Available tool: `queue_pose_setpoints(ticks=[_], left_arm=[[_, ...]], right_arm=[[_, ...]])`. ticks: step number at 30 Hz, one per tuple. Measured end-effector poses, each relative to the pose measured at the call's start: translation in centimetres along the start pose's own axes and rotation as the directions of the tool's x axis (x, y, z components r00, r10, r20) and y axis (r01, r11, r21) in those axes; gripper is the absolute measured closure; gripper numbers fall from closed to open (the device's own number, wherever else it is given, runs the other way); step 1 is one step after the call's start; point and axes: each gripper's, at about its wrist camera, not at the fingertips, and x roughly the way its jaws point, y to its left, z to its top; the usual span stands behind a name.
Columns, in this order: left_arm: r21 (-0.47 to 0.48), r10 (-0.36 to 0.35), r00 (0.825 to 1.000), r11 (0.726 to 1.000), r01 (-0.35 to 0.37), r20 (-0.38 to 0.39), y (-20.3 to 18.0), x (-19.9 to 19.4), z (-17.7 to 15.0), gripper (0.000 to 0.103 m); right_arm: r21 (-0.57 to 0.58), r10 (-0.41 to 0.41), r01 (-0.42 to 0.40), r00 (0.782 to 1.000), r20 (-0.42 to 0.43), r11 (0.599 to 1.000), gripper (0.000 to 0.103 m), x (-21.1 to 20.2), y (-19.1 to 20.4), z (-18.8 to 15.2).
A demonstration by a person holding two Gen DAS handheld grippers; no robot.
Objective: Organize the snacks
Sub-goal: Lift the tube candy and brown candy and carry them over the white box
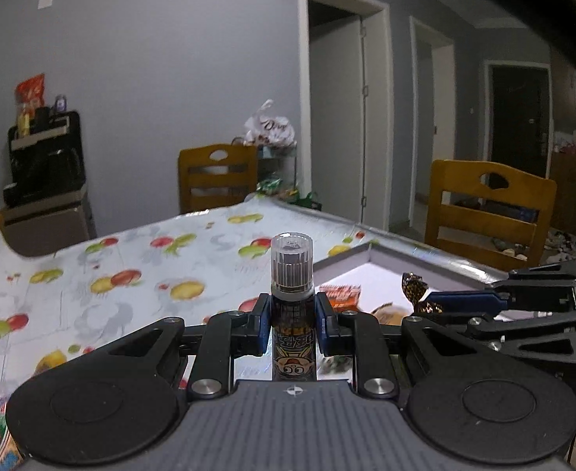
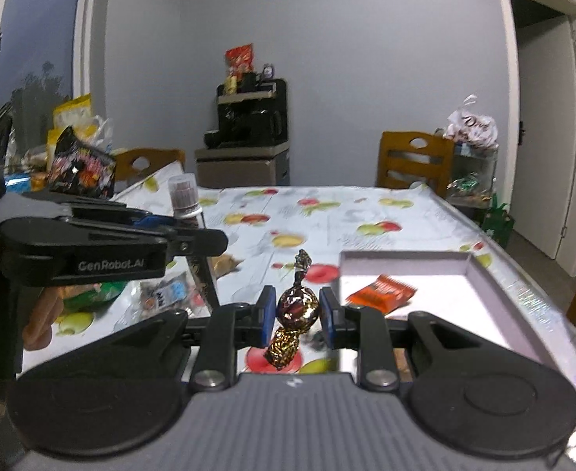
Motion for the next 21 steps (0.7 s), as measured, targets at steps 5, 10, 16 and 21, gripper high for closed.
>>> queue_pose_setpoints(ticks=[5,10,16,21], left_arm=[[-0.004,-0.035,0.999,0.999,0.035,0.022,-0.7,0.7,1.6,0.079],[0.033,-0.042,0.998,0.999,0.04,0.054,-1.8,1.3,3.3,0.079],[0.026,-0.062,0.994,0.998,0.06,0.094,-2.7,1.8,5.7,0.079],[0.008,-0.077,0.989,0.997,0.077,0.125,-2.9,2.3,7.7,0.079]], right_arm=[[0.03,-0.052,0.051,0.998,0.034,0.998,0.08,-1.0,-1.9,0.7],[0.06,-0.099,0.096,0.994,0.049,0.994,0.08,-1.8,-3.7,1.2],[0.073,-0.133,0.126,0.987,0.094,0.989,0.08,-3.1,-5.4,2.4],[0.081,-0.148,0.138,0.979,0.137,0.987,0.08,-4.2,-6.3,4.1]])
